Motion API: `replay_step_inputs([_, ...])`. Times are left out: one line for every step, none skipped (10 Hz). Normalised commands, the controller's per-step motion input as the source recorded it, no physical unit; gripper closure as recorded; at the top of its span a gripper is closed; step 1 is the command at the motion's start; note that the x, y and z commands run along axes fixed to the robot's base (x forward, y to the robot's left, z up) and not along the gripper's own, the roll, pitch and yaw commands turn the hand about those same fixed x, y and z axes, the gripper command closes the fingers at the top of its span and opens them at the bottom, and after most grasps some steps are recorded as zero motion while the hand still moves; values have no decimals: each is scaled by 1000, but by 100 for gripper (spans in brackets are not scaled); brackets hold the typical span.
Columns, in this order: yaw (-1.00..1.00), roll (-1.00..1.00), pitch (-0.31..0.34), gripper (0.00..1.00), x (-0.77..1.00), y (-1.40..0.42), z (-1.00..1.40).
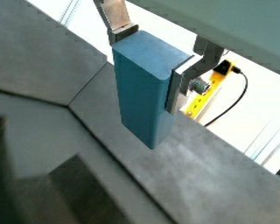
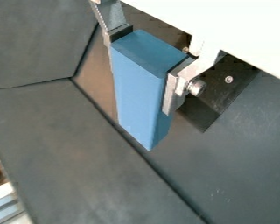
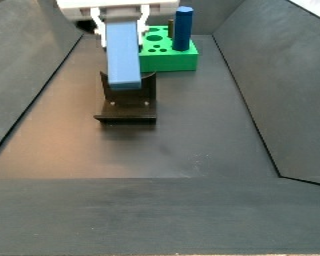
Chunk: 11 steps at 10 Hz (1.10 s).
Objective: Pick up the rectangle object. Move up. Place the rectangle object on the fixture. Regrasp the rectangle object. Move to above the board. Insert the rectangle object.
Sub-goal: Move to above the board.
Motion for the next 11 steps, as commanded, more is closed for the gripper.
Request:
replay_step_inputs([17,-41,47,100,-62,125,1000])
replay_step_inputs([20,-43,49,100,-61,108,1000])
replay_step_inputs([23,-50,48,100,-59,85,924])
replay_step_inputs([28,-55,49,100,-48,56,750])
replay_step_inputs([28,-51,48,100,-35,27,519])
replay_step_inputs([29,-48,48,100,-31,18,402])
replay_step_inputs([-86,-1000,-41,100,-421,-1000,337])
replay_step_inputs([-88,-1000,-49,100,-421,-1000,316])
replay_step_inputs([-92,-1000,-56,100,-446,-1000,330])
replay_step_inputs([-96,-1000,-58,100,-449,-1000,324])
replay_step_inputs([-101,-1000,-51,100,-448,-1000,323])
